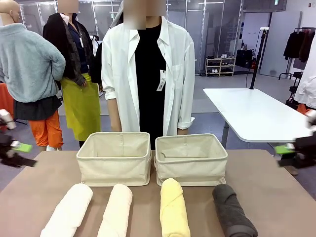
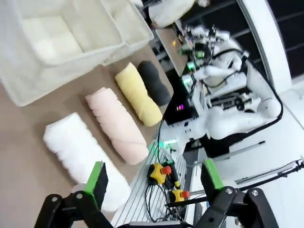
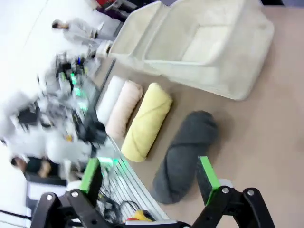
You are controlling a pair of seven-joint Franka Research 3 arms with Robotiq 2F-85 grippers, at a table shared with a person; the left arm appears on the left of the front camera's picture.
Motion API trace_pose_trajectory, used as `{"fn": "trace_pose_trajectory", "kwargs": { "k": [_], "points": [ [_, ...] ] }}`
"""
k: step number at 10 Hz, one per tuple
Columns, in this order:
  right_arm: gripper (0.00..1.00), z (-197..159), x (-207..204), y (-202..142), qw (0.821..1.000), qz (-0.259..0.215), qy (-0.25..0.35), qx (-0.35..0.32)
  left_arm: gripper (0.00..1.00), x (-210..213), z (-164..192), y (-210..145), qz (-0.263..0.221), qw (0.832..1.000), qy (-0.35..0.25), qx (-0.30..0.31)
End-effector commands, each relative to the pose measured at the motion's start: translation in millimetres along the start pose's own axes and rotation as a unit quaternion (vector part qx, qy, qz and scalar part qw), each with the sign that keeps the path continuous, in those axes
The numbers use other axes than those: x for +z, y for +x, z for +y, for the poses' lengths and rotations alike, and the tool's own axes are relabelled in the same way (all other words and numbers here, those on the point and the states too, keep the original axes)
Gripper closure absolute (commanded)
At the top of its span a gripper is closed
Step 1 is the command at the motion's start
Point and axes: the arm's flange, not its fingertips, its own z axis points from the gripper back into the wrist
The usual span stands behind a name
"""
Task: Divide the towels into two baskets.
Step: Pick up one hotel-folded towel and place it in the Fabric basket indicated by the person.
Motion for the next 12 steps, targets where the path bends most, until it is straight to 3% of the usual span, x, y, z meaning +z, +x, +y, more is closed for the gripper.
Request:
{"fn": "trace_pose_trajectory", "kwargs": {
  "k": [1,4,7,8,12],
  "points": [
    [0.00,-36.9,46.9,-23.2,0.997,-0.058,-0.010,-0.059,0.00,61.1,28.4,-18.3,-0.060,0.998,-0.008,0.001],
    [0.00,-54.8,110.6,-56.8,0.987,-0.123,-0.027,-0.096,0.00,124.0,47.5,-62.3,-0.121,0.992,0.012,0.030],
    [0.00,-53.4,119.5,-56.0,0.983,-0.137,-0.048,-0.115,0.00,146.1,53.4,-69.8,-0.183,0.981,0.015,0.062],
    [0.00,-60.0,127.8,-66.9,0.983,-0.137,-0.043,-0.113,0.00,141.5,50.5,-81.5,-0.146,0.988,0.030,0.048],
    [0.00,-60.0,127.8,-66.9,0.983,-0.137,-0.043,-0.113,0.00,141.5,50.5,-81.5,-0.146,0.988,0.030,0.048]
  ]
}}
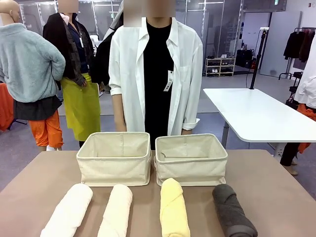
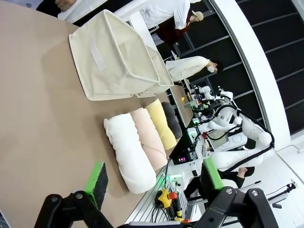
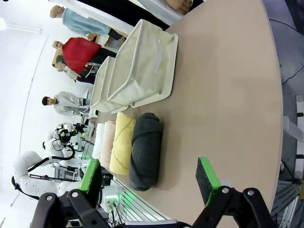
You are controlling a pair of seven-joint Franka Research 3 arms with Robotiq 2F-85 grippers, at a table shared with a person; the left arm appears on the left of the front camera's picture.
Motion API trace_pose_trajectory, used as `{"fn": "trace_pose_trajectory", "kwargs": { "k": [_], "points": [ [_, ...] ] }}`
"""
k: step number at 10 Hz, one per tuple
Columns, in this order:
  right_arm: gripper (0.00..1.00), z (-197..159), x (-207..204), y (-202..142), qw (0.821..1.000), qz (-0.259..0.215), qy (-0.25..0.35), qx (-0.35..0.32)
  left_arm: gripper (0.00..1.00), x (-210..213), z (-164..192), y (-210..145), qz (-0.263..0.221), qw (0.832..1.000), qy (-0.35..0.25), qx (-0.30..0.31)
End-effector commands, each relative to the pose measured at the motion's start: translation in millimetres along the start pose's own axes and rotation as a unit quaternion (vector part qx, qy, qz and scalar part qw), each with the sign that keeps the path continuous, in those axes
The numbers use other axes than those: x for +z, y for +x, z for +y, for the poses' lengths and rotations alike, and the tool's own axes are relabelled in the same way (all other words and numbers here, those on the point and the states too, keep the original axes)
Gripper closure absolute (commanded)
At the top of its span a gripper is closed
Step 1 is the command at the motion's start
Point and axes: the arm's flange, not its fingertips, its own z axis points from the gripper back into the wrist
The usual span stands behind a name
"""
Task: Divide the towels into two baskets.
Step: Pick up one hotel-folded towel and place it in the Fabric basket indicated by the person.
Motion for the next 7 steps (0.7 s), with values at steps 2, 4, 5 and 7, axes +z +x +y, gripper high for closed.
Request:
{"fn": "trace_pose_trajectory", "kwargs": {
  "k": [2,4,5,7],
  "points": [
    [0.00,0.4,2.3,-1.0,1.000,-0.002,0.001,0.001,0.00,3.5,-2.8,-2.6,0.004,1.000,0.003,-0.005],
    [0.00,0.4,2.3,-1.0,1.000,-0.002,0.001,0.001,0.00,3.5,-2.8,-2.6,0.004,1.000,0.003,-0.005],
    [0.00,0.4,2.3,-1.0,1.000,-0.002,0.001,0.001,0.00,3.5,-2.8,-2.6,0.004,1.000,0.003,-0.005],
    [0.00,0.4,2.3,-1.0,1.000,-0.002,0.001,0.001,0.00,3.5,-2.8,-2.6,0.004,1.000,0.003,-0.005]
  ]
}}
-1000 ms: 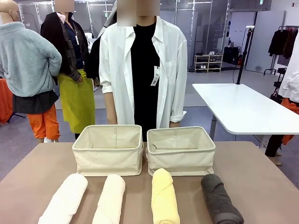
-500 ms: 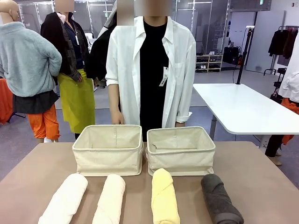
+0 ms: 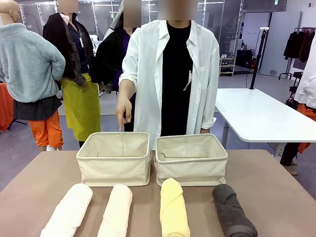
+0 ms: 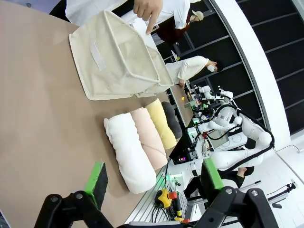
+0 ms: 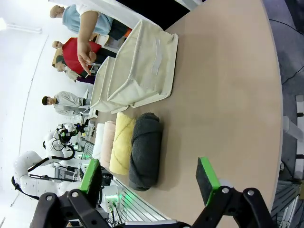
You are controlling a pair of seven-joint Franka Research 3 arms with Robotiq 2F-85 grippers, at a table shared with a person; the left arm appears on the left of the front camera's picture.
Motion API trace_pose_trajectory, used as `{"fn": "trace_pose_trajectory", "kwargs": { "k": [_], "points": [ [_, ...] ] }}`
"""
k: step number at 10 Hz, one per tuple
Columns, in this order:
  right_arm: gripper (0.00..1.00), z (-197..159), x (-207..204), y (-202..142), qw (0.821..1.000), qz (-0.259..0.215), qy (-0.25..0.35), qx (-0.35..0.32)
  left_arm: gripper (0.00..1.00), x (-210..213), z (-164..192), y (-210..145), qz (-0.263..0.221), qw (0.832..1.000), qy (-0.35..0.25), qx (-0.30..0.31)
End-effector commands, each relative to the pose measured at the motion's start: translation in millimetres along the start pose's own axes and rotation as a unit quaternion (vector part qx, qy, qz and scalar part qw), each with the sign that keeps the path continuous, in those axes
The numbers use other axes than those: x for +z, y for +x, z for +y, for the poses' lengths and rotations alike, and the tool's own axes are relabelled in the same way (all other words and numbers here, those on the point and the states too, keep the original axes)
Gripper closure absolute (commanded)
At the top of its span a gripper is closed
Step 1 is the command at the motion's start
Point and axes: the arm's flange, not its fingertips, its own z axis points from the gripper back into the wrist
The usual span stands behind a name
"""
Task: Divide the towels into two baskets.
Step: Pick up one hotel-folded towel and place it in the Fabric basket indicated by the person.
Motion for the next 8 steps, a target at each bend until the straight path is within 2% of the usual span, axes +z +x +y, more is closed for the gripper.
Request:
{"fn": "trace_pose_trajectory", "kwargs": {
  "k": [1,7,8],
  "points": [
    [0.00,0.4,2.2,-0.9,1.000,-0.001,0.001,0.001,0.00,3.4,-2.8,-2.4,0.004,1.000,0.003,-0.005],
    [0.00,0.4,2.2,-0.9,1.000,-0.001,0.001,0.001,0.00,0.0,0.0,0.0,0.000,1.000,0.000,0.000],
    [0.00,0.4,2.2,-0.9,1.000,-0.001,0.001,0.001,0.00,-15.6,-27.3,4.9,0.026,0.999,-0.016,-0.044]
  ]
}}
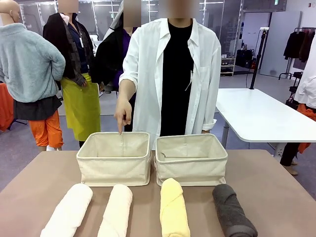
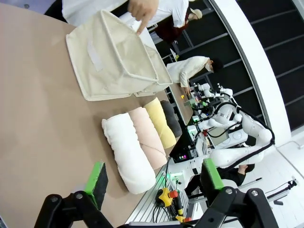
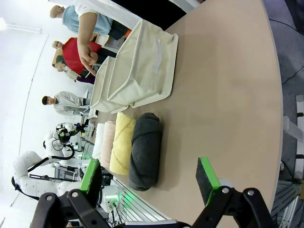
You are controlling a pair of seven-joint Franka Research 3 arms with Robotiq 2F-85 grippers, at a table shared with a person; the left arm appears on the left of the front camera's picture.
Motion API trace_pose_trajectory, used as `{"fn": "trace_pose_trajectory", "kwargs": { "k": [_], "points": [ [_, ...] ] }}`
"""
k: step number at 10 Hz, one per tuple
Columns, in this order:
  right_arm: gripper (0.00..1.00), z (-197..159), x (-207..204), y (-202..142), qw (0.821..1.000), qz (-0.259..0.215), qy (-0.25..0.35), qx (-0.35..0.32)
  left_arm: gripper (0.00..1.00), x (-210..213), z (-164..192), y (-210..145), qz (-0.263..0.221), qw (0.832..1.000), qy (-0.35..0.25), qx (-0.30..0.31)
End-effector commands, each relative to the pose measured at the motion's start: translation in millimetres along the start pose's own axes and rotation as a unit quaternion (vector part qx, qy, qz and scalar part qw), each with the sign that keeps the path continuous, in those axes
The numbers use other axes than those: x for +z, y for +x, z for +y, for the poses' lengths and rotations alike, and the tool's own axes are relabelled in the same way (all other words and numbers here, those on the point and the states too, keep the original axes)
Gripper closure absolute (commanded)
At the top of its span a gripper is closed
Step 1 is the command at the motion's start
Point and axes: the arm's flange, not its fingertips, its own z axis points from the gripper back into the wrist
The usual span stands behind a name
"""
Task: Divide the towels into two baskets.
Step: Pick up one hotel-folded towel and place it in the Fabric basket indicated by the person.
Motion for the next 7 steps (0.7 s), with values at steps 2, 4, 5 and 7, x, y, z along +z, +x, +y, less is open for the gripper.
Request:
{"fn": "trace_pose_trajectory", "kwargs": {
  "k": [2,4,5,7],
  "points": [
    [0.00,0.4,2.3,-0.9,1.000,-0.002,0.001,0.001,0.00,-40.0,-56.6,12.7,0.078,0.994,0.058,-0.053],
    [0.00,0.4,2.3,-0.9,1.000,-0.002,0.001,0.001,0.00,-75.9,-94.1,18.4,0.138,0.984,0.091,-0.066],
    [0.00,0.4,2.3,-0.9,1.000,-0.002,0.001,0.001,0.00,-96.9,-108.7,16.6,0.178,0.974,0.119,-0.075],
    [0.00,0.4,2.3,-0.9,1.000,-0.002,0.001,0.001,0.00,-140.4,-130.2,10.5,0.248,0.941,0.200,-0.112]
  ]
}}
